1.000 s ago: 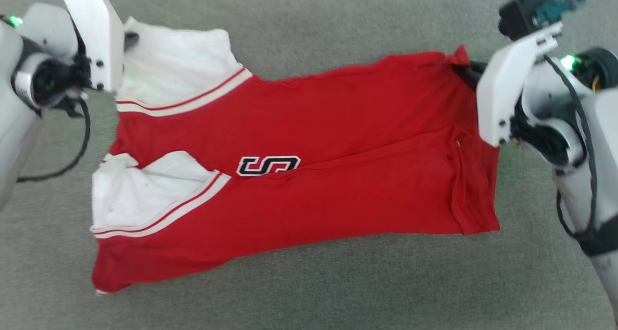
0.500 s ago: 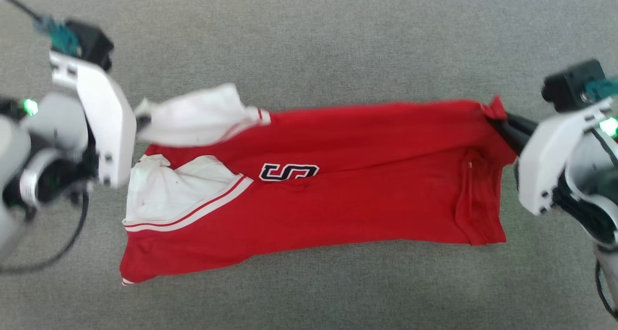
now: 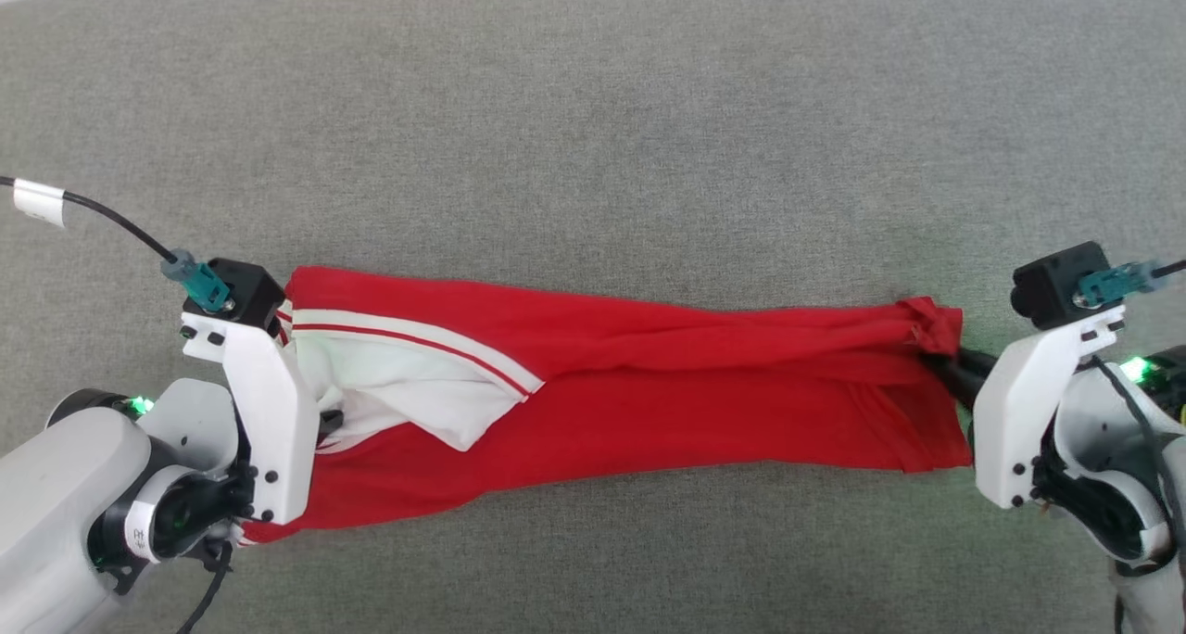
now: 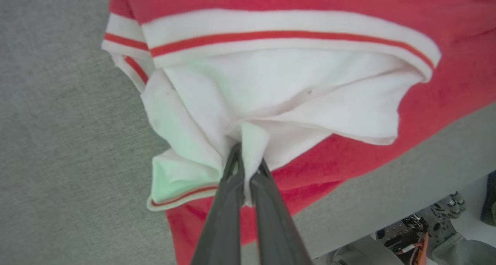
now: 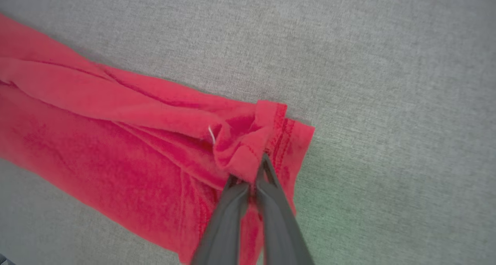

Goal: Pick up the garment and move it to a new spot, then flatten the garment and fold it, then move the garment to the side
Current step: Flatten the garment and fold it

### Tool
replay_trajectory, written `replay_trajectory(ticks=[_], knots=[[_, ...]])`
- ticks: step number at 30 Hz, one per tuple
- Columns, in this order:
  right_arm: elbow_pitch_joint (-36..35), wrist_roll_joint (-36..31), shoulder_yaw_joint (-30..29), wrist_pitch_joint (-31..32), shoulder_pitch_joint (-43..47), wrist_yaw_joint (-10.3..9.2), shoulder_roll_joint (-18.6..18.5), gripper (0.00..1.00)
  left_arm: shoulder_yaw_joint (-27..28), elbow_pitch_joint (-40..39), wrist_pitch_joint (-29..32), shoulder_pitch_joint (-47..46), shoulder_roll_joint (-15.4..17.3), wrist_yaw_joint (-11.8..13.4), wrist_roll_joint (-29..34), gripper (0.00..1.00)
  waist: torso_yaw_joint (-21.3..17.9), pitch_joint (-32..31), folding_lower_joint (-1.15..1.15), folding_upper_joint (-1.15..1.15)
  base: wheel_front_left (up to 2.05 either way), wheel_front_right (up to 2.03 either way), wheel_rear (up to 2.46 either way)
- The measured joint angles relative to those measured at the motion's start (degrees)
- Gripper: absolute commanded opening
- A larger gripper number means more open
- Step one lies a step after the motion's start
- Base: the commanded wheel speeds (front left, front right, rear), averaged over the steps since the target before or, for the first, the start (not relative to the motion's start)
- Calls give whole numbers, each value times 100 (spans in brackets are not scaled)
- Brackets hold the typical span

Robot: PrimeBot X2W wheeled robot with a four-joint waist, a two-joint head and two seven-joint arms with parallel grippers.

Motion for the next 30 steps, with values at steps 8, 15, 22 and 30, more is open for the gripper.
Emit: replay_trajectory(ticks=[8,15,22,30], knots=[[-82,113,-101,-60,17,0,83,100,210,516,-880,152,-126,-338,42,100,-54,-166,0,0,0,0,0],[-327,197,-708,-25,321,-1,278,100,532,378,-2258,556,-38,-565,279,100,-98,-326,0,0,0,0,0],[-120,244,-1018,158,430,0,409,100,817,304,-3738,1052,-29,-620,569,100,-27,-337,0,0,0,0,0],[683,377,-786,280,121,-1,399,100,968,472,-4858,1504,-227,-615,753,100,175,-222,0,0,0,0,0]])
